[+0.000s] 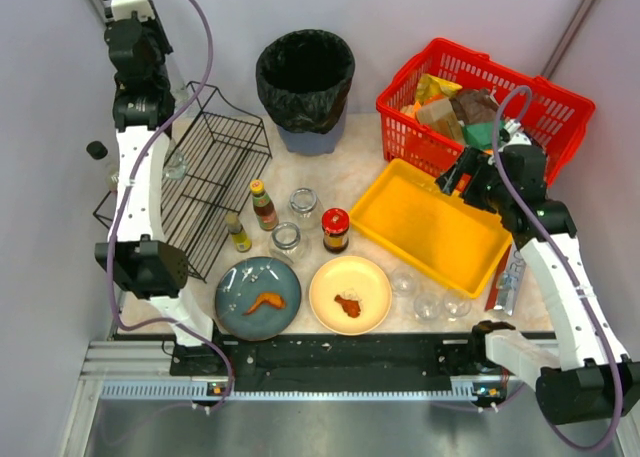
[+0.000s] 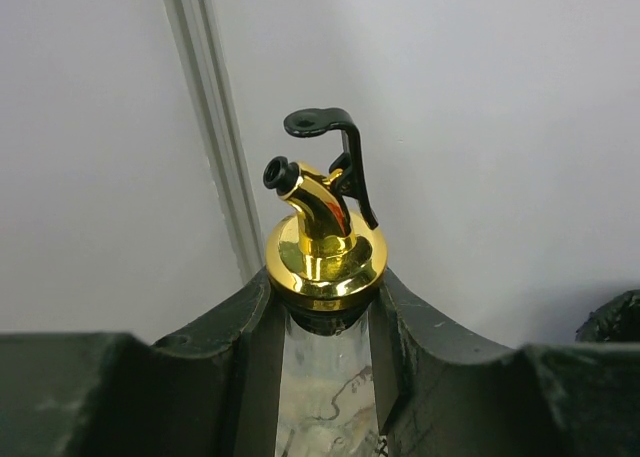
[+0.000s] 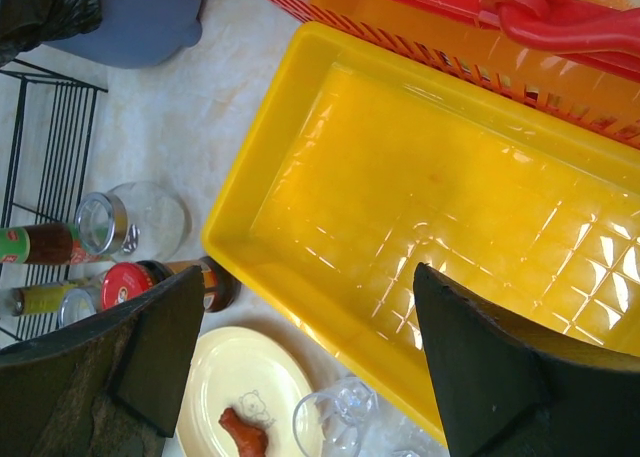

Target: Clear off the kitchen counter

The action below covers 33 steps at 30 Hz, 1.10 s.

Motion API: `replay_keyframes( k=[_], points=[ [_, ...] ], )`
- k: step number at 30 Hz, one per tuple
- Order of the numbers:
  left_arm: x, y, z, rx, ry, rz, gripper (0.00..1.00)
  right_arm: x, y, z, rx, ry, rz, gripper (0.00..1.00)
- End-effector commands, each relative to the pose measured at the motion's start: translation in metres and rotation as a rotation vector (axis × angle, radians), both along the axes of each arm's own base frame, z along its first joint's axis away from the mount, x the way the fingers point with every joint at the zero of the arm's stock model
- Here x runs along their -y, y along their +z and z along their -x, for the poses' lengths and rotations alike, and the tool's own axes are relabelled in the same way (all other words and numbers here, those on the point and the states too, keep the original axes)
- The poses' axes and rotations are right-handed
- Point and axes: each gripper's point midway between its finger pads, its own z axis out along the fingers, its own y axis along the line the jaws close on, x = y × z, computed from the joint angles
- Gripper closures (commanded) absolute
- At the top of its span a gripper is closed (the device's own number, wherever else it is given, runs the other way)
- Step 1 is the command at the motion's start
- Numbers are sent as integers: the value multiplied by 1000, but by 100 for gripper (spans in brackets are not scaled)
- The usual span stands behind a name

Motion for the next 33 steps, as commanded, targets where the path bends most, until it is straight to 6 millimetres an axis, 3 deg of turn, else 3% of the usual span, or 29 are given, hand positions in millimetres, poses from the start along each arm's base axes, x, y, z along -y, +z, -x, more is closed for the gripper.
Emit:
replay_keyframes(
  k=[1,6,14,33],
  points=[
    [3,68,18,233,-68,-62,100,2,25,-10,64,-13,-7,16],
    [10,50,6,195,-126,-81,100,2,21,-14,50,-16,-10,17],
    [15,34,4,176,-157,-56,100,2,19,-17,40,-16,-9,17],
    [2,-32,-19,80,-148,-1,100,1,19,-14,44,3,5,17]
  ],
)
